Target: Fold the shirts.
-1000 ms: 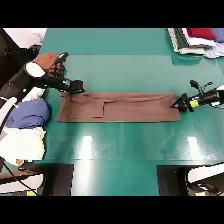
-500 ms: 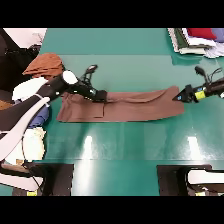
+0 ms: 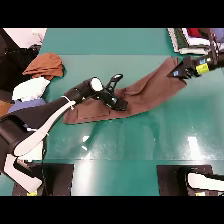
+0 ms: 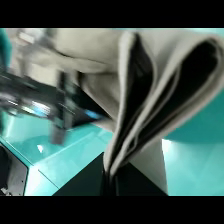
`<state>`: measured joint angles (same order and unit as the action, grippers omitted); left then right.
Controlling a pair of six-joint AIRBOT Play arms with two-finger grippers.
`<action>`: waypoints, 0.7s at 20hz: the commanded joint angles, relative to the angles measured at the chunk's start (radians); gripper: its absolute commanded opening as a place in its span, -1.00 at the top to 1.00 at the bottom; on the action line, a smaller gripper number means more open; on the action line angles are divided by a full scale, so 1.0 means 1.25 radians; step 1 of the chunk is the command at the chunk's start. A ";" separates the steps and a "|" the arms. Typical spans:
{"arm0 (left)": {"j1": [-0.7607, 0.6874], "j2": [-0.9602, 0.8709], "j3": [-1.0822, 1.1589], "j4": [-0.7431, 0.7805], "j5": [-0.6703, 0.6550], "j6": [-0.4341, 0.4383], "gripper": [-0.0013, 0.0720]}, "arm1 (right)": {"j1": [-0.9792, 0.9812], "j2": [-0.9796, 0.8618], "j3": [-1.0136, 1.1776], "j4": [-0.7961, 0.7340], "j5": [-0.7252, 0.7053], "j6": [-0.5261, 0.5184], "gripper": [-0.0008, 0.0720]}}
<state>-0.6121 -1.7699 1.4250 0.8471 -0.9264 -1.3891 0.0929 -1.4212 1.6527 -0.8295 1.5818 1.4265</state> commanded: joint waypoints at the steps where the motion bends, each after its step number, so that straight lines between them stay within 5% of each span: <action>1: -0.022 -0.032 0.007 -0.002 0.002 -0.007 0.90 | 0.072 -0.031 0.106 0.000 0.000 0.044 0.94; 8: -0.001 -0.022 0.009 0.016 -0.028 -0.013 0.90 | 0.169 -0.092 0.234 0.000 0.000 0.046 0.94; 14: 0.151 0.168 0.009 0.148 -0.096 -0.014 0.90 | 0.260 -0.150 0.309 0.012 -0.008 0.035 0.94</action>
<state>-0.5125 -1.6646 1.4349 0.9516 -0.9985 -1.4082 0.3622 -1.5730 1.9938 -0.8284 1.5818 1.4792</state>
